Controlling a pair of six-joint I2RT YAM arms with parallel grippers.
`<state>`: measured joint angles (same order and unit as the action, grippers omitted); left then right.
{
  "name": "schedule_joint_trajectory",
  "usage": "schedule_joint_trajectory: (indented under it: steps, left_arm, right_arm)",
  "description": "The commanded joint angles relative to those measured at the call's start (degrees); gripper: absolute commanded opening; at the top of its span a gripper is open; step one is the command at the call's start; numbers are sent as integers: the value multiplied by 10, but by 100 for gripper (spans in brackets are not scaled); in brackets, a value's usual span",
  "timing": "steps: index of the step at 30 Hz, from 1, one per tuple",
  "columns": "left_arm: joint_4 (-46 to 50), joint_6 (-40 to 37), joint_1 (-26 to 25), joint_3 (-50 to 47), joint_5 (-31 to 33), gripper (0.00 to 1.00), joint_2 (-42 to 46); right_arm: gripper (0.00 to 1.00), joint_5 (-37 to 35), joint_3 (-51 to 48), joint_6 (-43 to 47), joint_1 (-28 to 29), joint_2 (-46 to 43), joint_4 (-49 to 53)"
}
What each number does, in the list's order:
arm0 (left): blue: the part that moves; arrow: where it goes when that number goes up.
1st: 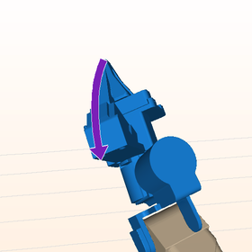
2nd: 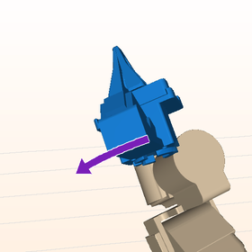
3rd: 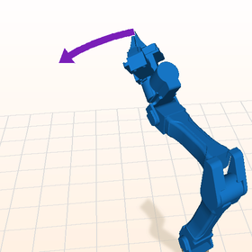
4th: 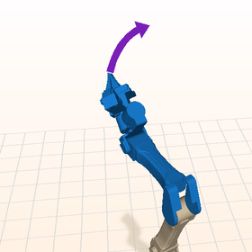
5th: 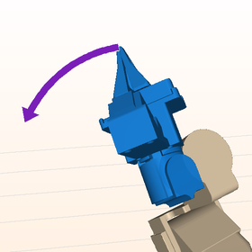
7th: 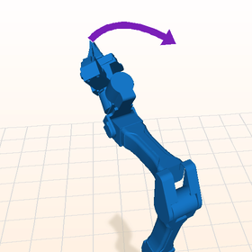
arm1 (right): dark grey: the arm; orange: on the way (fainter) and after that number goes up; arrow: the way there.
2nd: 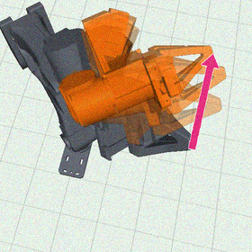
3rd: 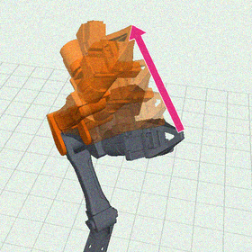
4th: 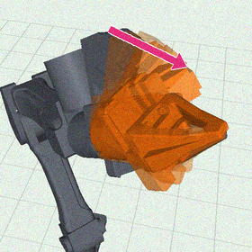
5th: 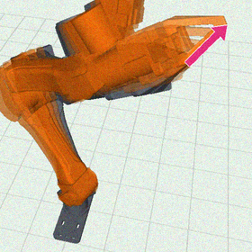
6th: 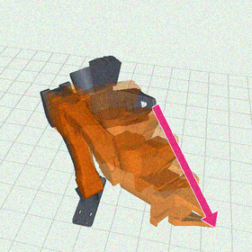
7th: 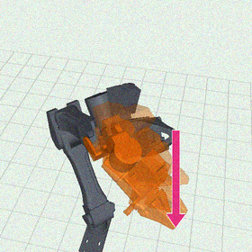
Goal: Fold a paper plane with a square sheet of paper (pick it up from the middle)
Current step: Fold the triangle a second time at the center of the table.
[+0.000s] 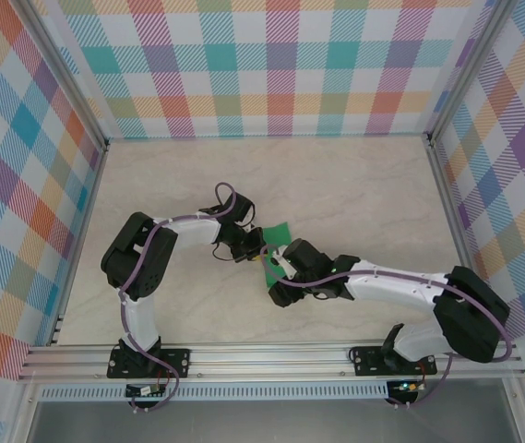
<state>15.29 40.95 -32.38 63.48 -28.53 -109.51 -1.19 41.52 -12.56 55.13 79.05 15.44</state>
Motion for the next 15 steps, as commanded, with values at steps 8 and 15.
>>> schedule_joint_trajectory:
  steps: [8,15]
  left_arm:
    - [34,1,-8,19,-8,3,9]
    - [35,0,-8,18,-3,3,7]
  right_arm:
    - [65,-114,77,58,58,102,-4]
    - [54,-146,98,59,60,123,-11]
